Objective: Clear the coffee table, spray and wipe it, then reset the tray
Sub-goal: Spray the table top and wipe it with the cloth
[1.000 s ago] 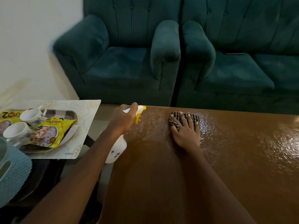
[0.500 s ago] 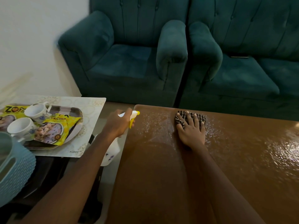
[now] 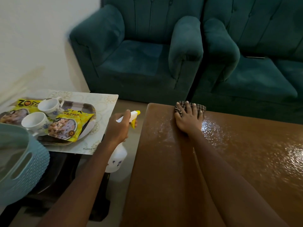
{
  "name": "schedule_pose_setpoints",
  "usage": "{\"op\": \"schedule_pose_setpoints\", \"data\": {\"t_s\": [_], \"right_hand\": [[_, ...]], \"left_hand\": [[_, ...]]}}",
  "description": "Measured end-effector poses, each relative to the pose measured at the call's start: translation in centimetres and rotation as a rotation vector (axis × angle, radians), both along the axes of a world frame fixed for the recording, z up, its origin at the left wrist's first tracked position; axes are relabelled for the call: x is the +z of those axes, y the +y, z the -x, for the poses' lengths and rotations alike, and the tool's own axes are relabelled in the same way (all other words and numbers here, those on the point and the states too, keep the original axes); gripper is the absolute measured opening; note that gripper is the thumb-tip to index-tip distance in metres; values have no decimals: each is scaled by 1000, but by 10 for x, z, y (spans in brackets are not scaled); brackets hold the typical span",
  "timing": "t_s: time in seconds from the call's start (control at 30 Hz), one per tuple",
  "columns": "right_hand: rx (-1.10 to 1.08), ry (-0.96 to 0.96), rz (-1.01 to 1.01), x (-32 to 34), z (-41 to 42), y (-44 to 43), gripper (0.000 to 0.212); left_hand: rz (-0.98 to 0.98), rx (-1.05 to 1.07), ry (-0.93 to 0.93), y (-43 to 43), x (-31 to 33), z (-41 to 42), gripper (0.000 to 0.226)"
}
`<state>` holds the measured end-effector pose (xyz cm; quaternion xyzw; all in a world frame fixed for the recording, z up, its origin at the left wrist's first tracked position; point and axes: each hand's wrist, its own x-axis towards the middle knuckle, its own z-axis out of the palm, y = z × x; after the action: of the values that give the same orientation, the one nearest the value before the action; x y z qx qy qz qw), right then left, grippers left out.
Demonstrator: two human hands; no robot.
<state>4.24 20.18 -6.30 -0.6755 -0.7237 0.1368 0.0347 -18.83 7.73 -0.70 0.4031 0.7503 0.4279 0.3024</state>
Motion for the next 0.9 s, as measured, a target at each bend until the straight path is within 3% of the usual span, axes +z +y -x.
{"op": "schedule_pose_setpoints", "data": {"t_s": [0.23, 0.63, 0.73, 0.83, 0.9], "right_hand": [[289, 33, -23, -3, 89, 0, 52], [677, 17, -60, -9, 33, -107, 53], [615, -22, -61, -7, -9, -111, 54], [342, -38, -67, -6, -52, -84, 59], [163, -48, -51, -7, -61, -68, 55]], "left_hand": [[-26, 118, -104, -21, -7, 16, 44], [-85, 72, -135, -36, 3, 3, 56], [-89, 55, -155, -38, 9, -3, 64], [-79, 64, -111, -42, 17, -9, 43], [-97, 66, -95, -45, 18, -10, 42]]}}
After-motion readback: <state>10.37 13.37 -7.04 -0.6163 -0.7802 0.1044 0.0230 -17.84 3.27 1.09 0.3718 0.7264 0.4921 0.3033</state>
